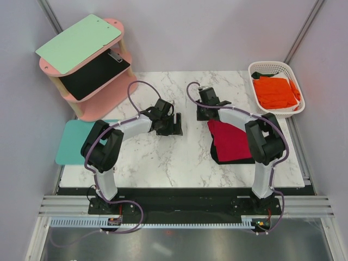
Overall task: Fold and stack the t-shirts
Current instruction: Put the neatly folded tshirt into the corner of the board with the right arm
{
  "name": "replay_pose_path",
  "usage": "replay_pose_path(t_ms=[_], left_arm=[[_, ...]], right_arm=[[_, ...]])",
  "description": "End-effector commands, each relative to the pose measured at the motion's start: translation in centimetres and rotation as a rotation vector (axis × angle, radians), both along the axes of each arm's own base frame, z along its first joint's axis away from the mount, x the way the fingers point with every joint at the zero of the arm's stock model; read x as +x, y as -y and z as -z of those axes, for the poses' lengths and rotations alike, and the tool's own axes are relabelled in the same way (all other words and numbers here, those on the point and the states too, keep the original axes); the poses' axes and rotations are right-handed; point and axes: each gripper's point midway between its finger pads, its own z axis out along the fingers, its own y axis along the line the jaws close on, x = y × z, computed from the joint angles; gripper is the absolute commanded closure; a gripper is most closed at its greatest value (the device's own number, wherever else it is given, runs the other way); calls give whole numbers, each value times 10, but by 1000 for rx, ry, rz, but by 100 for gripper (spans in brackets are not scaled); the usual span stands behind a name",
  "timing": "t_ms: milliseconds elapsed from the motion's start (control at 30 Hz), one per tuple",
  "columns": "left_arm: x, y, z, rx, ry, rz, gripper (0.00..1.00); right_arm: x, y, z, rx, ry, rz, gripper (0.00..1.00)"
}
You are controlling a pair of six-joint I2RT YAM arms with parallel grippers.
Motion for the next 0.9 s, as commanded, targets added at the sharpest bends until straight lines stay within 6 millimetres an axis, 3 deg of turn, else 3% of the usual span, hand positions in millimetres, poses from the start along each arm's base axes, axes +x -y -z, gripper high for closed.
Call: replay_pose_path(t_ms=[0, 200, 433, 500, 867], left_arm=[[4, -4, -17, 5, 64, 14, 16], [6, -7, -21, 19, 76, 5, 15], [9, -7, -23, 26, 79, 1, 12], [10, -9, -24, 34, 84, -4, 1], [14, -10, -30, 33, 101, 0, 0]], right_arm=[[-16, -8, 29, -31, -71, -25, 100], [-39, 9, 39, -97, -126, 10, 100], [-77, 45, 54, -212, -219, 81, 100], [-86, 55, 54, -240, -230, 108, 100], [-121, 142, 58, -372, -305, 338, 100]])
